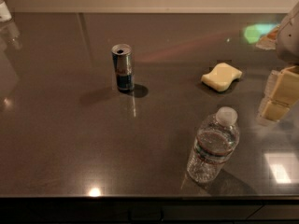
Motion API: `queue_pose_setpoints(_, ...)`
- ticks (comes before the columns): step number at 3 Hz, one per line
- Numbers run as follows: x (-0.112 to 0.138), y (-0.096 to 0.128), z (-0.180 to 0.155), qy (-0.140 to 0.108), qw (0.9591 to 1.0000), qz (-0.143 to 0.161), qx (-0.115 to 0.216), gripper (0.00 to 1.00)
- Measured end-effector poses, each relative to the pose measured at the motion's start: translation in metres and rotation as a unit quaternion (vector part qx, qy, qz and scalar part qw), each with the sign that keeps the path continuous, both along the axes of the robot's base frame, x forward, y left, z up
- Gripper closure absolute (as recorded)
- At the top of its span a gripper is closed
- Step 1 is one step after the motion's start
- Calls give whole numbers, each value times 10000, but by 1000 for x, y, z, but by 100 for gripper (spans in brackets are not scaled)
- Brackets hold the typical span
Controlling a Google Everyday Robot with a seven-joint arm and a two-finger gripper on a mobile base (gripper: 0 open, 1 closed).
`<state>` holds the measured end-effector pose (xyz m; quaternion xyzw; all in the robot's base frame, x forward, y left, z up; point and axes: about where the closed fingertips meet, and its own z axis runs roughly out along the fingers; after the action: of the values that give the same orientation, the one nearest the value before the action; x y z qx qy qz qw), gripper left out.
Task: Move water bottle near redbull can
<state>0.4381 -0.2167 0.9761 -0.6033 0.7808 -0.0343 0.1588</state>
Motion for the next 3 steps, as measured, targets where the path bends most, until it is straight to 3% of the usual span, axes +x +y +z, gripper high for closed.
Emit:
queue_pose_setpoints(2,0,0,0,0,10000,0,0,0)
queue_pose_setpoints(3,-20,3,-6,114,9988,318,345,0)
